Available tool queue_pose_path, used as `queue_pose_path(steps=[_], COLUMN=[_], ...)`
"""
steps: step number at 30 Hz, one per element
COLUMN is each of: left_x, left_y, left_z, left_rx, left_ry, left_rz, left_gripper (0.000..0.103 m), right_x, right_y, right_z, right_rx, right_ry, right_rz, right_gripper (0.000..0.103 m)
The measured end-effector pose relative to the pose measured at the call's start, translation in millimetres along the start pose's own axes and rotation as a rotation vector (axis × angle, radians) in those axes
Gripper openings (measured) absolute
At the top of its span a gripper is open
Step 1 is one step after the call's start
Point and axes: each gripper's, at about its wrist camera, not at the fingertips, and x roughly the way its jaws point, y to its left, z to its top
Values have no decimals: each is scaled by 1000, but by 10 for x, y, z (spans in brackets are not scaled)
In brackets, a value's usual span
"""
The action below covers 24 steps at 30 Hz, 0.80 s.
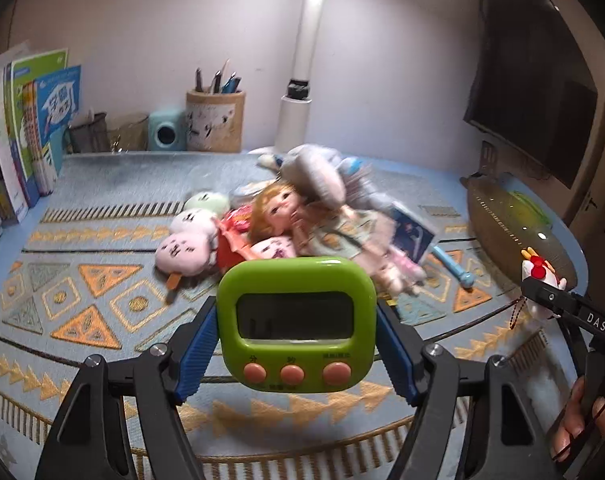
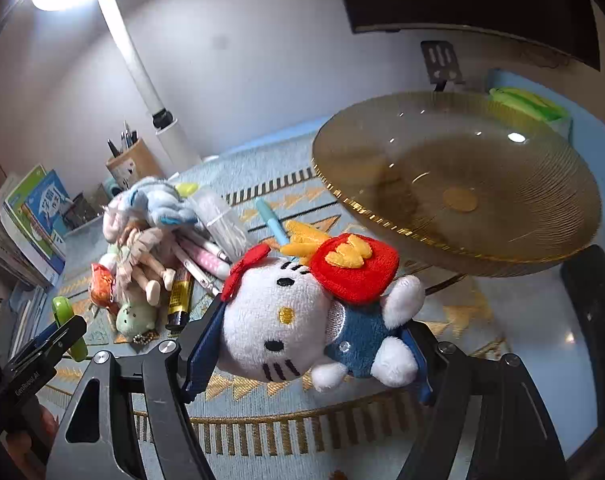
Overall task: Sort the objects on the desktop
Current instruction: 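Drop the Hello Kitty plush in the bowl with right gripper while left drops the timer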
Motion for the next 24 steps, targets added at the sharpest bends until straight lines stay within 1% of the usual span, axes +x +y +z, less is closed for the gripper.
queue_pose_path(steps=[2,3,5,9,11,13,18,21,24], left_x=[-61,-78,-91,-3,108,252,708,853,977], left_y=[-216,-326,-583,-1132,-1407,-1664,-2102,-2266,-2383], left_z=[121,189,321,575,689,749,854,867,854], left_rx=[34,46,84,159,189,214,231,250,274], left_ry=[-29,-41,-53,-84,-97,-90,-16,-24,-10], left_rz=[-42,-63,-95,-172,-196,-229,-318,-330,-328], left_gripper=[71,71,71,71,71,71,71,71,71], right_x=[-225,-237,-417,-487,-463,-436,-275,-178,-60], right_y=[-159,-211,-393,-637,-745,-851,-953,-1052,-1115], right_z=[70,138,216,410,499,570,694,727,746], right_rx=[20,29,50,34,25,25,12,9,-1], right_ry=[-52,-73,-118,-166,-169,-171,-167,-159,-126], right_rz=[-22,-41,-84,-190,-230,-235,-242,-228,-246], right_gripper=[75,75,75,76,76,76,76,76,76])
